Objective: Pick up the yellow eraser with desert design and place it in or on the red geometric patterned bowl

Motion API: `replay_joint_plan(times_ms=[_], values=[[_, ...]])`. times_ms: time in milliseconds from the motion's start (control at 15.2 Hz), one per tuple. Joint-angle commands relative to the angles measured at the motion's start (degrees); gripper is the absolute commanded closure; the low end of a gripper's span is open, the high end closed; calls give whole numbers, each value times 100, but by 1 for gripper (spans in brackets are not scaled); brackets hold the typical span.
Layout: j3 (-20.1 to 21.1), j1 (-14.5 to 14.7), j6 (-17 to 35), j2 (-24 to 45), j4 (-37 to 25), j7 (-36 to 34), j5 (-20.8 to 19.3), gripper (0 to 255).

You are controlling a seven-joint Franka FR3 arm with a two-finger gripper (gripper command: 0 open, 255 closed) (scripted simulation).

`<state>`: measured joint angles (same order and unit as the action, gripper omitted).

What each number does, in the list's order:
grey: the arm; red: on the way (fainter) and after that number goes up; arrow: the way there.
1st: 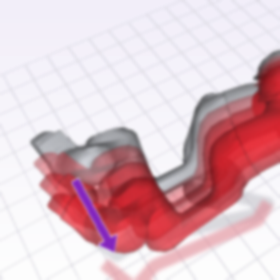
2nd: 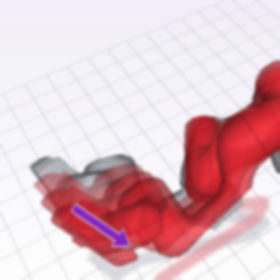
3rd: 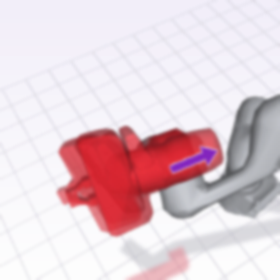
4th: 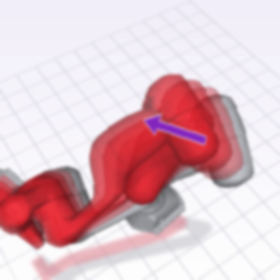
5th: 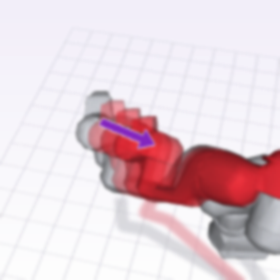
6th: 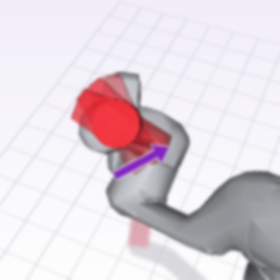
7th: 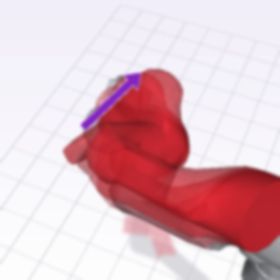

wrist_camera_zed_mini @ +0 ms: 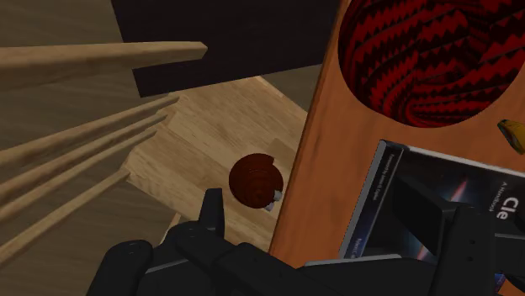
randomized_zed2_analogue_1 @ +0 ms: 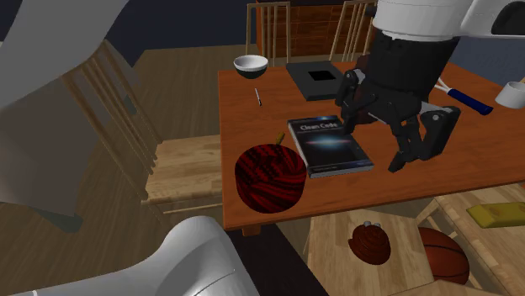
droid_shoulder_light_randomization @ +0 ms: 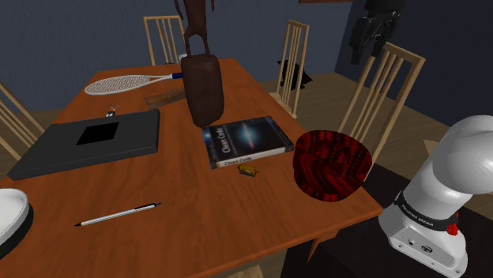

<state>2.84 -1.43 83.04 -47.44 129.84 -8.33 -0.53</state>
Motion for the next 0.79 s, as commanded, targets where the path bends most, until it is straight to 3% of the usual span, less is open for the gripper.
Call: replay_joint_plan(times_ms=[0, 726], values=[[0, 0, 0, 0, 0, 0, 0, 0], [1592, 60, 1133, 114, 898, -2154, 1034, 0]])
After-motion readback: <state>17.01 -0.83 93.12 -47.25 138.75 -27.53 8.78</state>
